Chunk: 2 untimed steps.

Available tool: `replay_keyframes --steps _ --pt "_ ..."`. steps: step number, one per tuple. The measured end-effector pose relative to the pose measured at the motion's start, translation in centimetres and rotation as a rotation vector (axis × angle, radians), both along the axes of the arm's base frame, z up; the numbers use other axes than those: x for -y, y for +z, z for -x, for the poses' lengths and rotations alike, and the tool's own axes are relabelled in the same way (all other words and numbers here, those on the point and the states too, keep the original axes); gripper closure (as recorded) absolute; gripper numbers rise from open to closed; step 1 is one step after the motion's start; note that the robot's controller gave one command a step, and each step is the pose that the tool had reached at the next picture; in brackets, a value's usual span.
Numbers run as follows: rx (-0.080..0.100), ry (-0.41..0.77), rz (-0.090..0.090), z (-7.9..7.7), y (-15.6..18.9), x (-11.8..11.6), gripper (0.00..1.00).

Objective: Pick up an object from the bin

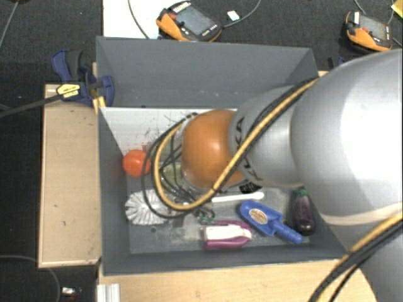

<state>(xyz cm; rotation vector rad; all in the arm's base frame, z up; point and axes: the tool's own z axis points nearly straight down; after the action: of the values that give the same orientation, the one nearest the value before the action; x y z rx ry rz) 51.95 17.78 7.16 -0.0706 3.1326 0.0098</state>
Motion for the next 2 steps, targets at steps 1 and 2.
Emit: replay_keyframes --steps 1,2 --pt "0.001 -0.004 -0.001 0.01 0.72 0.02 1.00" --pt "0.005 -0.009 -0.003 -0.04 1.25 0.02 1.00"
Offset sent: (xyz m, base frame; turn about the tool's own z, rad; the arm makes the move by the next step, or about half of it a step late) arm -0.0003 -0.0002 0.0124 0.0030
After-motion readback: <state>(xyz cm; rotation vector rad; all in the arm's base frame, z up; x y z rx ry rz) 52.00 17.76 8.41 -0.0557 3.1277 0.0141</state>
